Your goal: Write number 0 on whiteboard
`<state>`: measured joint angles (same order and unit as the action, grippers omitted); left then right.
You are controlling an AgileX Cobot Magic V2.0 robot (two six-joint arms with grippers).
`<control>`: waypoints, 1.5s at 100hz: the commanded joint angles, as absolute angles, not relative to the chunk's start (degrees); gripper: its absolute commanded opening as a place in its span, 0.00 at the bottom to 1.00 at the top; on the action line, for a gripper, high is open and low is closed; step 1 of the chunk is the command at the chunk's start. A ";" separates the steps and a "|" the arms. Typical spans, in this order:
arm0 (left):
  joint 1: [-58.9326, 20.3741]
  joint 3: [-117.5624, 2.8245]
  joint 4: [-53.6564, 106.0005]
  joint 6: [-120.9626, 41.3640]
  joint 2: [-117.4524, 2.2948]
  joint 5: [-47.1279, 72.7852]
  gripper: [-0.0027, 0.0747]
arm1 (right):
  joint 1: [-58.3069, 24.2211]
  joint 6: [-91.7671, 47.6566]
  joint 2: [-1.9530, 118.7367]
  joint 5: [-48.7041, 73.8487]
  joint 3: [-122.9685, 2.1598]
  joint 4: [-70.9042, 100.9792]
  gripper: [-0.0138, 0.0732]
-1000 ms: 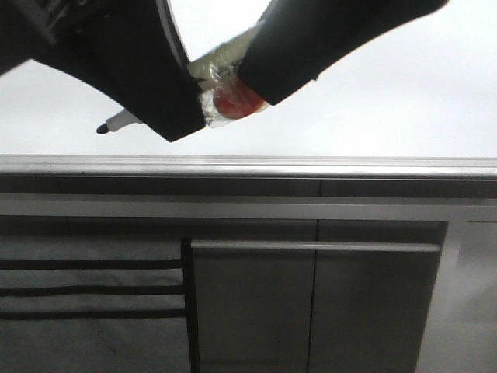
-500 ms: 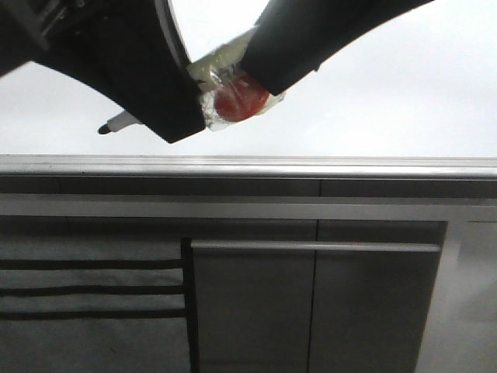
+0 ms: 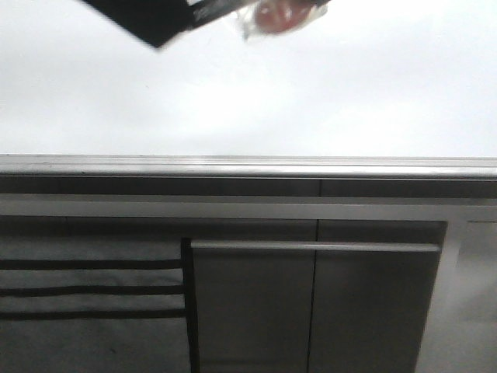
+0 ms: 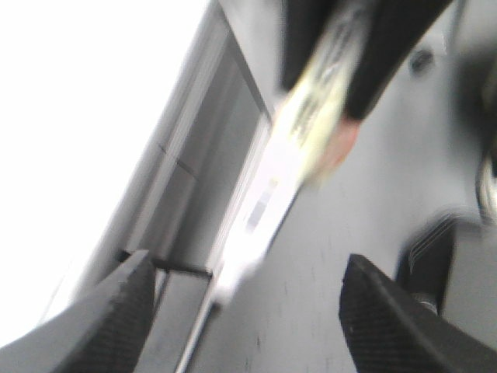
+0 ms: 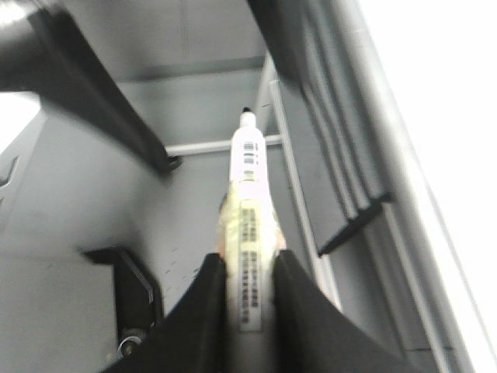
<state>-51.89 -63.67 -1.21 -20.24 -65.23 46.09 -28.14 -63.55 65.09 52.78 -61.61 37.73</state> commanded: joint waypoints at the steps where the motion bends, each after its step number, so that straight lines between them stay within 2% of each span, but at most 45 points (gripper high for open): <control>1: -49.50 -64.23 -0.71 -15.93 -59.67 40.90 0.65 | -25.02 -62.82 60.38 51.93 -62.15 40.51 0.15; 9: -45.41 -61.95 -0.88 -12.01 -55.46 38.95 0.65 | -21.39 -59.63 56.38 49.98 -59.66 40.96 0.15; 24: -36.85 -54.85 -0.88 -5.33 -47.39 33.88 0.65 | -14.78 -44.38 50.31 41.34 -52.82 41.67 0.15; 37: -30.52 -47.57 0.00 -3.06 -42.03 28.56 0.65 | -13.17 -43.72 48.14 38.84 -47.99 44.71 0.15; 51: -27.35 -42.98 0.48 -3.06 -39.37 25.63 0.65 | -13.17 -42.44 48.98 36.83 -46.63 45.38 0.15; 66: -26.57 -41.76 0.48 -3.06 -39.75 24.70 0.65 | -13.17 -37.18 55.42 30.66 -49.50 44.30 0.15; 103: -26.57 -41.76 0.48 -3.06 -40.29 24.11 0.65 | -13.17 -36.48 81.23 39.00 -72.62 39.93 0.15; 119: -26.57 -41.76 0.48 -3.06 -40.29 24.11 0.65 | -13.09 -36.48 90.47 45.26 -78.01 37.32 0.15; 130: -26.57 -41.76 0.48 -3.16 -40.29 24.11 0.65 | -11.17 -34.73 92.04 49.60 -78.25 32.59 0.15; 150: -26.57 -41.76 0.37 -3.16 -40.29 24.11 0.65 | -8.41 -33.70 89.52 47.35 -80.93 32.55 0.15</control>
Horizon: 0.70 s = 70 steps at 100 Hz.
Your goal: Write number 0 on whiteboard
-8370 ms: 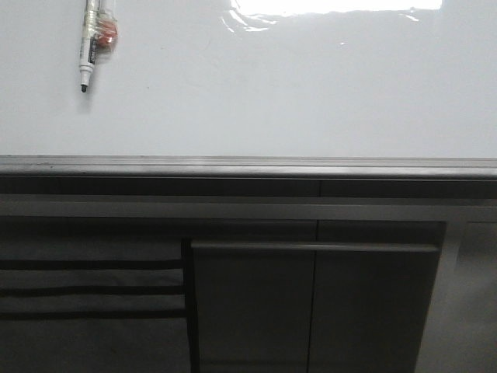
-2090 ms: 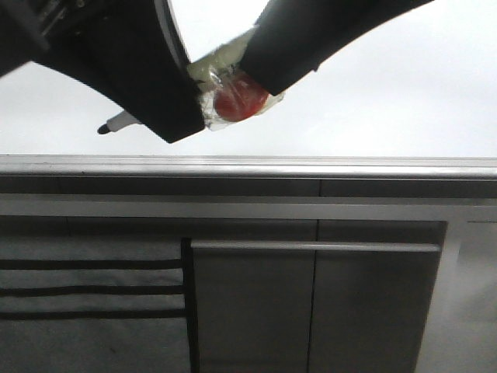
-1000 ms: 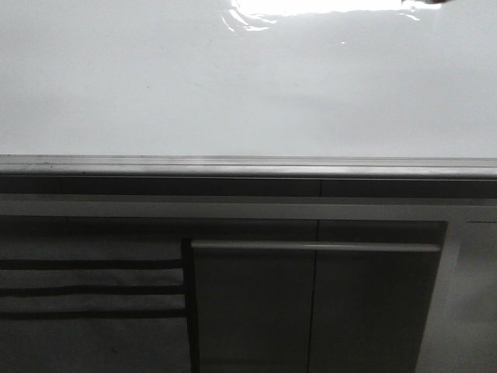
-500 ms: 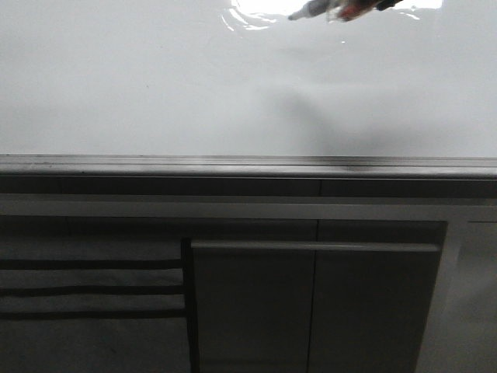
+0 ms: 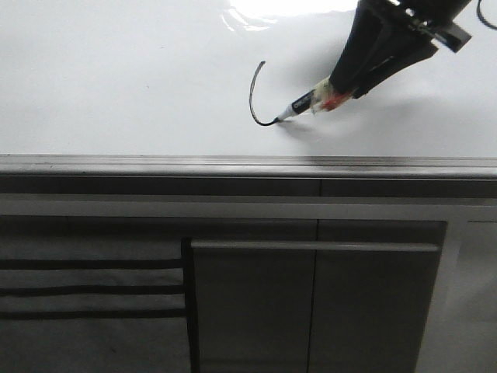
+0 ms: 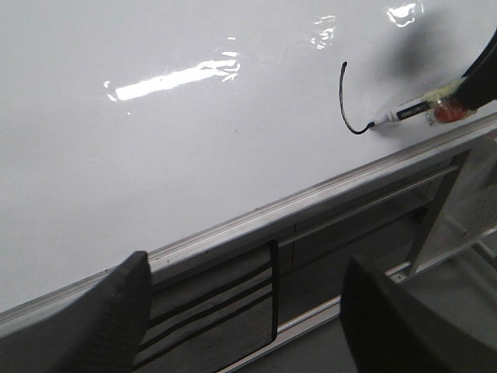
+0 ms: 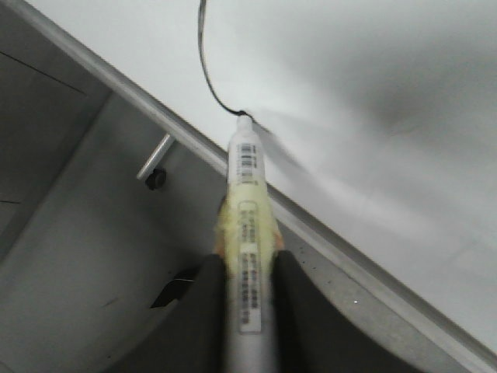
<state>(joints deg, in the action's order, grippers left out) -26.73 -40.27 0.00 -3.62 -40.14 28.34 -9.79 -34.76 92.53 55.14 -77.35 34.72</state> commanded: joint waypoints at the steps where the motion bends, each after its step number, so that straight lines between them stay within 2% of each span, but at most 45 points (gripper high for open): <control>1: -26.57 -41.76 0.37 -3.16 -40.29 24.11 0.65 | -8.41 -33.70 89.52 47.21 -81.14 32.57 0.15; 26: -26.57 -41.76 0.37 -3.16 -40.29 24.11 0.65 | -14.14 -34.00 91.02 46.58 -84.98 34.32 0.15; 37: -26.57 -41.76 0.00 -3.16 -40.29 24.11 0.65 | -15.86 -34.76 90.95 51.62 -84.98 34.16 0.15; 54: -27.53 -41.76 1.08 -7.21 -40.29 24.76 0.65 | -19.77 -46.77 83.66 58.73 -78.60 34.26 0.15; 70: -32.95 -42.51 8.26 -20.96 -42.33 28.60 0.65 | -23.07 -61.52 73.47 60.42 -69.18 34.26 0.15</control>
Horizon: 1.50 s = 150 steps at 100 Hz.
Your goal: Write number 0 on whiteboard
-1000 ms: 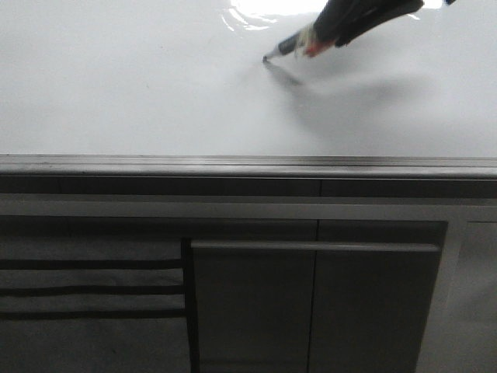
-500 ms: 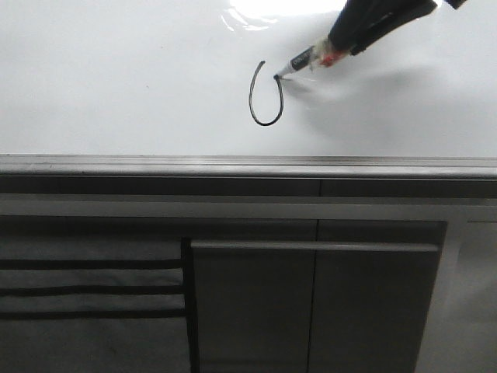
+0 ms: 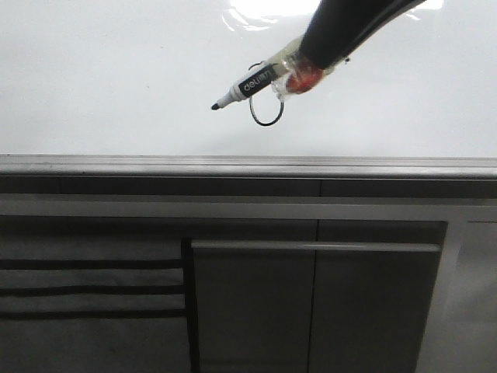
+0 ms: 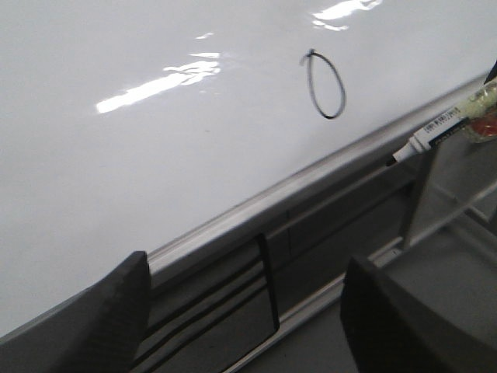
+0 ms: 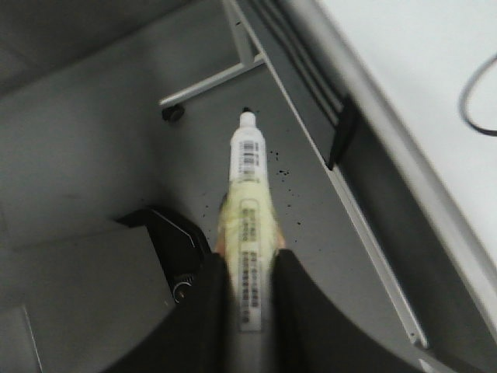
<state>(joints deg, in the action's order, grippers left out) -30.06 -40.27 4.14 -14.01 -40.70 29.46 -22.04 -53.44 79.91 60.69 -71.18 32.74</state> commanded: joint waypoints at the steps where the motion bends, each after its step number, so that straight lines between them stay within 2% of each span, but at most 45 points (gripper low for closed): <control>1: -33.28 -42.61 8.49 -22.12 -42.55 29.01 0.65 | -23.33 -62.28 73.08 60.42 -68.89 34.10 0.15; 14: -40.34 -44.85 12.30 -29.25 -47.83 33.55 0.65 | -24.05 -76.94 67.31 65.28 -67.09 34.34 0.15; 42: -52.61 -51.57 12.56 -30.90 -60.10 26.12 0.65 | -24.14 -79.44 63.50 64.43 -67.09 35.67 0.15; 70: -54.34 -58.77 12.30 -31.26 -69.86 26.13 0.65 | -24.14 -83.86 63.50 64.32 -67.09 35.94 0.15; 94: -54.34 -60.91 12.71 -31.26 -72.40 26.22 0.63 | -24.14 -84.07 63.50 62.25 -67.09 36.07 0.15; 105: -54.34 -60.99 12.71 -31.26 -72.29 26.26 0.54 | -24.14 -84.07 63.50 61.76 -67.09 36.07 0.15; 127: -55.21 -60.99 12.60 -31.26 -72.29 26.26 0.23 | -24.14 -84.07 63.50 61.86 -67.09 36.79 0.15; 150: -55.21 -60.99 12.60 -31.26 -72.29 26.26 0.07 | -24.14 -83.63 63.50 62.85 -67.09 39.01 0.15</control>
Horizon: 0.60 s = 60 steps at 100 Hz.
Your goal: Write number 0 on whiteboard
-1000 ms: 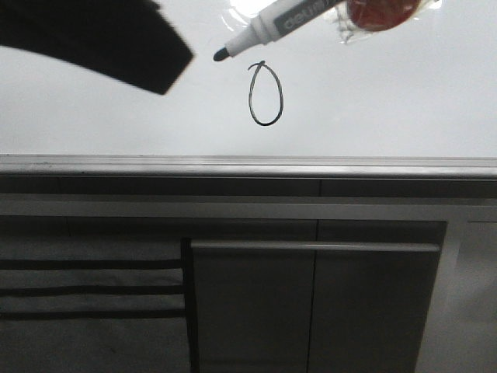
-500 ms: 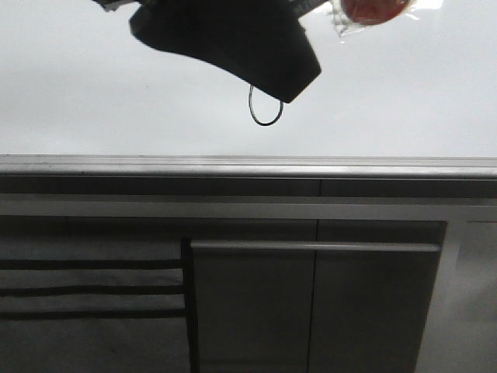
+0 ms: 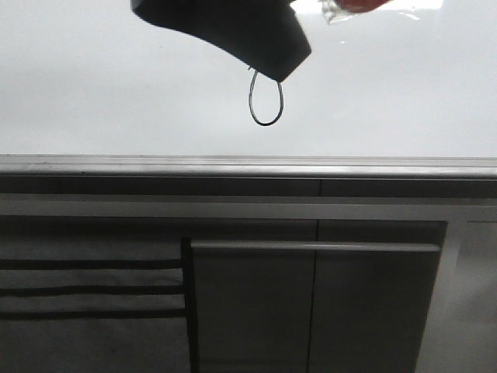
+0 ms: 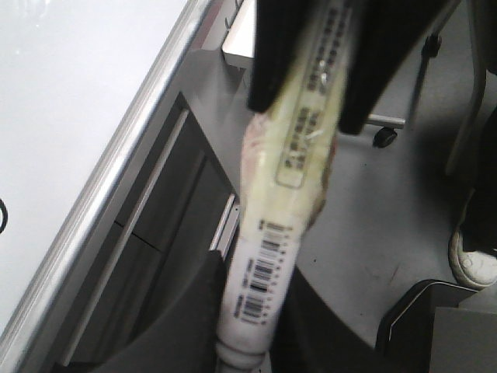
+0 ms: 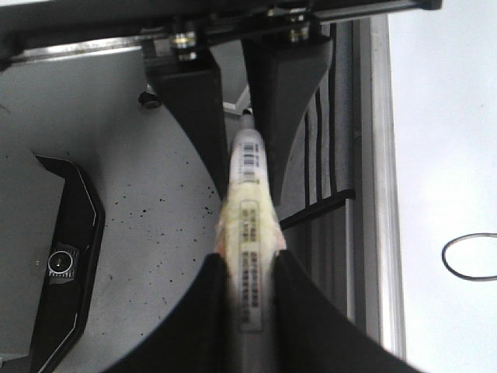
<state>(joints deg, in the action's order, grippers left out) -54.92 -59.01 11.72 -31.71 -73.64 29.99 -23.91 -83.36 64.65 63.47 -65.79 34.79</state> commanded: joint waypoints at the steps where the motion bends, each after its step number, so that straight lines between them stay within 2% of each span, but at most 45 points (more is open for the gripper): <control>1: -55.21 -60.99 12.60 -31.26 -72.29 26.26 0.06 | -24.14 -83.63 63.50 62.74 -67.09 39.01 0.15; 16: -55.21 -60.99 12.60 -31.26 -72.29 26.26 0.02 | -24.04 -82.68 63.50 62.37 -67.09 38.36 0.18; 31: -54.20 -60.99 12.52 -31.26 -72.29 26.16 0.02 | -24.04 -80.64 63.50 61.08 -67.09 35.71 0.40; 38: -52.22 -60.99 12.52 -31.26 -72.29 26.16 0.02 | -23.23 -77.40 63.14 59.42 -67.09 32.77 0.46; 60: -38.62 -59.90 12.92 -28.06 -72.44 21.36 0.02 | -14.22 -71.25 58.50 56.36 -67.09 30.22 0.46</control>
<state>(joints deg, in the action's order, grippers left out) -43.54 -59.01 11.87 -30.87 -73.64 28.46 -17.23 -73.48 61.49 58.65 -65.78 29.19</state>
